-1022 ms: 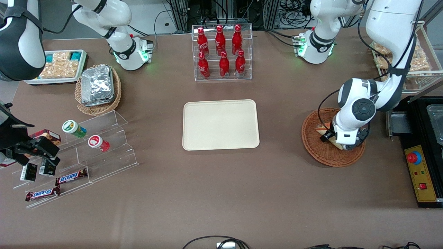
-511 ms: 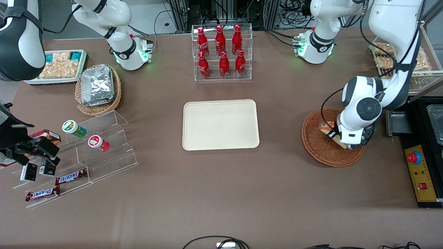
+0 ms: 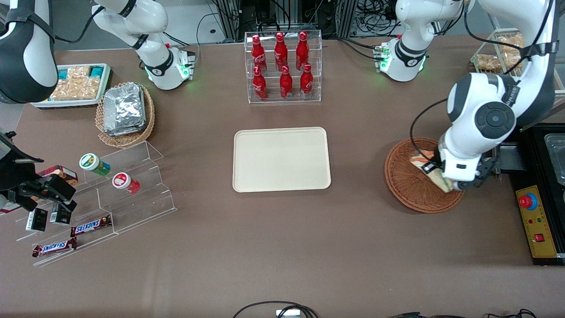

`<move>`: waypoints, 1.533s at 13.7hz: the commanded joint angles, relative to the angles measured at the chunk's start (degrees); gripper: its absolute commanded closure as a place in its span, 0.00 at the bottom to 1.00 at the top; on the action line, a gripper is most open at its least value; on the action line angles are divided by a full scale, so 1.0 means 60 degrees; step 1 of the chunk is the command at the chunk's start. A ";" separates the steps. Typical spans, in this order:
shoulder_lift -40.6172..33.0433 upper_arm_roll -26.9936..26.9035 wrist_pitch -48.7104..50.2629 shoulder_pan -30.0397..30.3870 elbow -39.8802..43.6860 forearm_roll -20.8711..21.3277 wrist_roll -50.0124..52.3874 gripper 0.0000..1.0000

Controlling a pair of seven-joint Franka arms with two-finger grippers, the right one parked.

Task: Place sandwich from basket to tray
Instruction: 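Close the left gripper on the wrapped sandwich and lift it, then carry the held sandwich over the cream tray with the left gripper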

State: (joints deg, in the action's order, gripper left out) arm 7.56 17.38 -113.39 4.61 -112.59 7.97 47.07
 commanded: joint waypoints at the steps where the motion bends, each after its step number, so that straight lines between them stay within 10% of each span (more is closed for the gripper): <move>1: -0.0015 0.0923 0.0310 -0.0036 0.0409 -0.0172 -0.0110 1.00; 9: 0.0716 0.3561 0.0032 -0.0108 0.0512 -0.0011 -0.0037 1.00; 21: 0.3030 0.3608 -0.1623 -0.2378 0.0703 0.1510 0.0518 0.97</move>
State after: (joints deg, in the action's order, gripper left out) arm 22.18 39.22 -122.25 -8.34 -110.47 14.06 48.21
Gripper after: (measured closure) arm 0.837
